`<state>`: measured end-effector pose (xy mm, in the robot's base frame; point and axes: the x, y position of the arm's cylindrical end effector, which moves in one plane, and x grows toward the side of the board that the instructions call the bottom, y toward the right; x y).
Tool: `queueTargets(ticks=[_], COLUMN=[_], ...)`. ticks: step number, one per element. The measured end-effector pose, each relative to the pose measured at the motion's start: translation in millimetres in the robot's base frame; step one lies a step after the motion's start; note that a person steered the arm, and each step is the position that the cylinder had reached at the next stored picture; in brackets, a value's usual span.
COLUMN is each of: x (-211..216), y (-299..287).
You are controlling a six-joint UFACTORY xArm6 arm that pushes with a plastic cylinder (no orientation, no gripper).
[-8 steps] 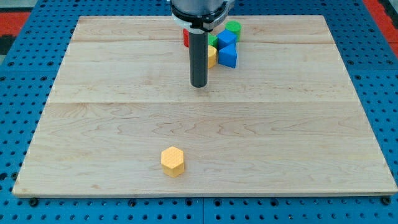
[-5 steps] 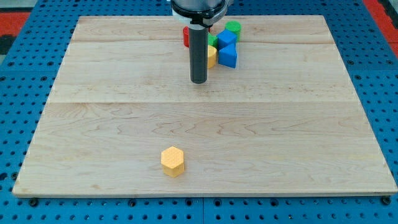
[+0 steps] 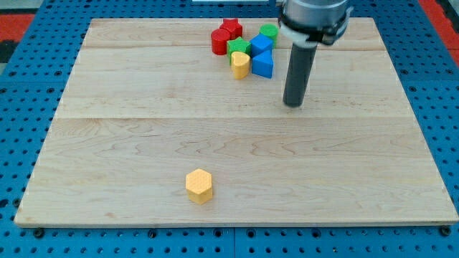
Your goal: Move the groups of blocks left a bit
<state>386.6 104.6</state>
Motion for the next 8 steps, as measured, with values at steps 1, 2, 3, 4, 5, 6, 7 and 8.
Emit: queueTargets(ticks=[1,2,3,4,5,6,7,8], x=[-82,-158,-141,-111,-106,-59,-99,-121], y=[3,-13,-41,-38,-13,-40,-34,-48])
